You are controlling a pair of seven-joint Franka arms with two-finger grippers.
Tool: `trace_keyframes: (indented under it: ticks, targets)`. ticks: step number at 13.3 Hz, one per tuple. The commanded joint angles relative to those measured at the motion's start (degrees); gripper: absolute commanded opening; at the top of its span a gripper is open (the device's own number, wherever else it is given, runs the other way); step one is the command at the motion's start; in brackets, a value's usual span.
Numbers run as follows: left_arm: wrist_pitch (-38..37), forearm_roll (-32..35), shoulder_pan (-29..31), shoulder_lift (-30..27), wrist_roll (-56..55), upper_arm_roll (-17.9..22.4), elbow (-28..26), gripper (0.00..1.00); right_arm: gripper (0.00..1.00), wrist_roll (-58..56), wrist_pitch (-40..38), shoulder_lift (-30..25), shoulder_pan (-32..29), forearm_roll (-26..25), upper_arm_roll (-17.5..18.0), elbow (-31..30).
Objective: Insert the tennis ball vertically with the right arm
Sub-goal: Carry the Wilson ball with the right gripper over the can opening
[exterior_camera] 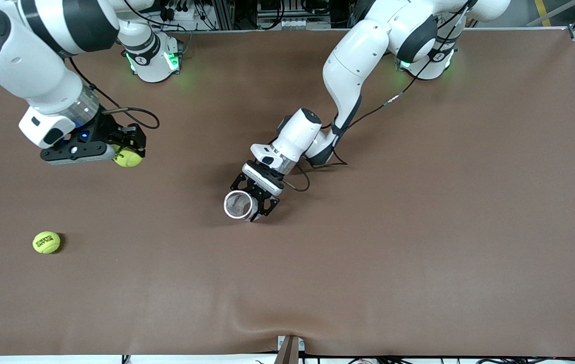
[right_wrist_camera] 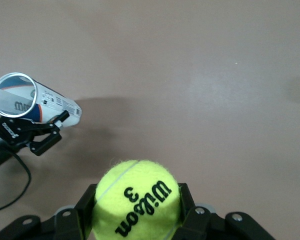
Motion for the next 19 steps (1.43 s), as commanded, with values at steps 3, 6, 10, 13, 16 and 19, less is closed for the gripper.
trace_keyframes:
  ticks: [3, 6, 10, 13, 16, 19]
  targets:
    - [0.0, -1.2, -0.9, 1.4, -0.7, 0.7, 1.3, 0.78, 0.00, 2.7, 3.1, 1.9, 1.0, 0.5, 0.8, -0.1]
    - [0.0, -1.5, -1.1, 1.4, -0.7, 0.7, 1.2, 0.78, 0.00, 4.9, 4.3, 3.3, 1.0, 0.5, 2.0, 0.0]
    - [0.0, -1.7, -1.1, 1.2, -0.9, 0.7, 1.3, 0.78, 0.00, 13.4, 8.5, 6.3, 3.3, 0.4, 4.2, 0.1]
    - [0.0, -1.8, -1.1, 1.2, -0.9, 0.7, 1.3, 0.78, 0.00, 29.1, 11.7, 11.0, 7.9, -0.3, 4.9, 4.5]
    - [0.0, -1.8, -1.1, 1.2, -0.9, 0.7, 1.3, 0.78, 0.00, 36.2, 12.0, 16.7, 12.2, -7.1, 4.0, 11.8]
    - [0.0, -1.8, -1.1, 1.1, -0.9, 0.7, 1.4, 0.78, 0.00, 35.8, 18.1, 20.8, 14.2, -10.7, 2.0, 13.9]
